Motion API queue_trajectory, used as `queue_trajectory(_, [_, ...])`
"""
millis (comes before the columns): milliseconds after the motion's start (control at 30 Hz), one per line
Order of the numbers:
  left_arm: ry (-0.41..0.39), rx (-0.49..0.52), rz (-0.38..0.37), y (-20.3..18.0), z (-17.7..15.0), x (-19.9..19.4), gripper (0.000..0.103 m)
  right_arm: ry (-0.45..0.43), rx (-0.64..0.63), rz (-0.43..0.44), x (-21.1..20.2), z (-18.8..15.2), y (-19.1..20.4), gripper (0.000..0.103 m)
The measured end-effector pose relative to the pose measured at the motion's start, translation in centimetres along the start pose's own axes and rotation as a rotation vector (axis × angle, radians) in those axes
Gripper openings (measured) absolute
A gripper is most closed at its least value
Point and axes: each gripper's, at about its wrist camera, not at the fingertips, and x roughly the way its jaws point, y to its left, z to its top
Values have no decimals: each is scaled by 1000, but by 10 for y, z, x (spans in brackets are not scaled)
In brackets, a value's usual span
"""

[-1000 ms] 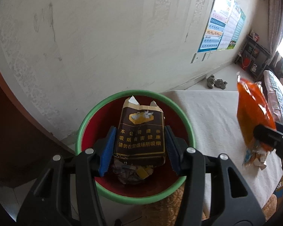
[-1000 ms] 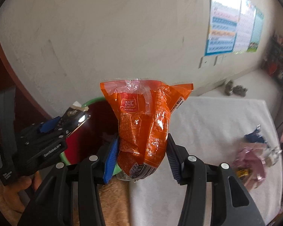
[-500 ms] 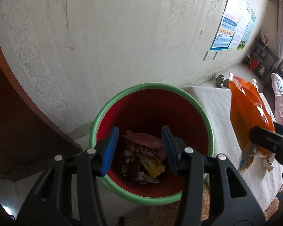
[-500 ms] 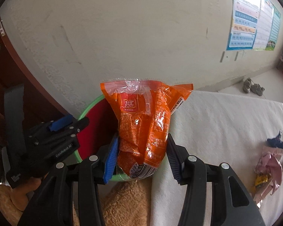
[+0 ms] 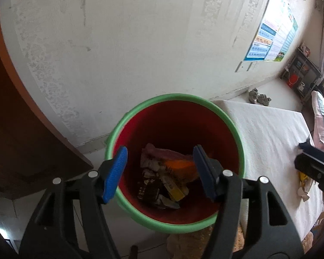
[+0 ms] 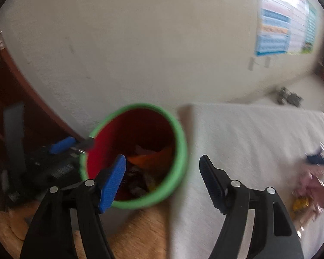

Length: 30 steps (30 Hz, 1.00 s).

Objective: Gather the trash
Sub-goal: 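Grasp the pink snack bag on the towel with the right gripper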

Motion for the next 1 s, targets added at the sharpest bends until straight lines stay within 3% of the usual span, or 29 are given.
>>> queue_trajectory(300, [14,114,-64,-51,-5,0,69,-12,367,-377,-39,-65,-172,76])
queue_trajectory(400, [17,157,-89,-72,-7,-2,69,42,370,-469,-38,-76,-216,85])
queue_trajectory(533, [27,204,-122,-96,-13,-7,69,137,289,-500,-19,-76,-250,85])
queue_trajectory(667, [31,268,-146,-122,-21,-16,70,184,279,-446,-3,-77,-273,79])
queue_trajectory(733, [27,298,-153,-133,-23,-21,70,176,322,-383,-2,-81,-277,51])
queue_trajectory(833, [17,341,-166,-150,-24,-27,70,141,417,-303,-12,-93,-276,39])
queue_trajectory(1000, [12,391,-197,-175,-25,-29,70,79,570,-185,-46,-119,-261,33])
